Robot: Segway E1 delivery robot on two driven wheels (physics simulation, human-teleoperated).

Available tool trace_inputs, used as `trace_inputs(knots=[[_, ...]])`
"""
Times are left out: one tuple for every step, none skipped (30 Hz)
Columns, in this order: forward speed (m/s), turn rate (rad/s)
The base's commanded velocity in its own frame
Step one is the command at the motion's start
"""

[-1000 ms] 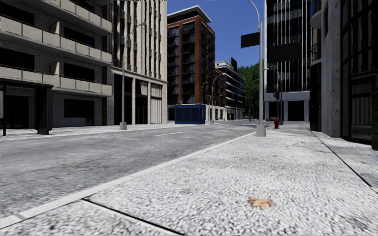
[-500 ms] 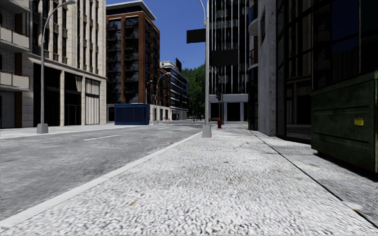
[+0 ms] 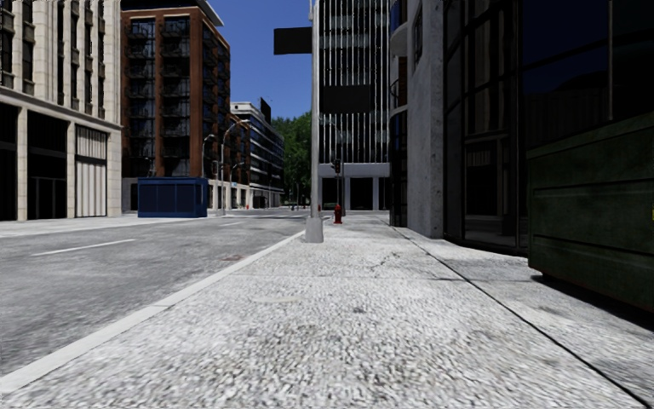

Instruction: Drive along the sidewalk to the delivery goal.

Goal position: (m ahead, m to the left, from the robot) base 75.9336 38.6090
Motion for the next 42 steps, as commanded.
trace_inputs(knots=[[2.00,0.00],[2.00,0.00],[2.00,0.00],[2.00,0.00],[2.00,0.00],[2.00,-0.06],[2.00,-0.14],[2.00,-0.16],[2.00,-0.16],[2.00,-0.17],[2.00,-0.19],[2.00,-0.20],[2.00,-0.21],[2.00,-0.21],[2.00,-0.21],[2.00,-0.21],[2.00,-0.21],[2.00,-0.21],[2.00,-0.21],[2.00,-0.21],[2.00,-0.21],[2.00,-0.22],[2.00,-0.22],[2.00,-0.22],[2.00,-0.22],[2.00,-0.22],[2.00,-0.22],[2.00,-0.22],[2.00,-0.22],[2.00,-0.22],[2.00,-0.23],[2.00,-0.23],[2.00,-0.26],[2.00,-0.28],[2.00,-0.28],[2.00,-0.28],[2.00,-0.28],[2.00,-0.29],[2.00,-0.31],[2.00,-0.31],[2.00,-0.32],[2.00,-0.32]])
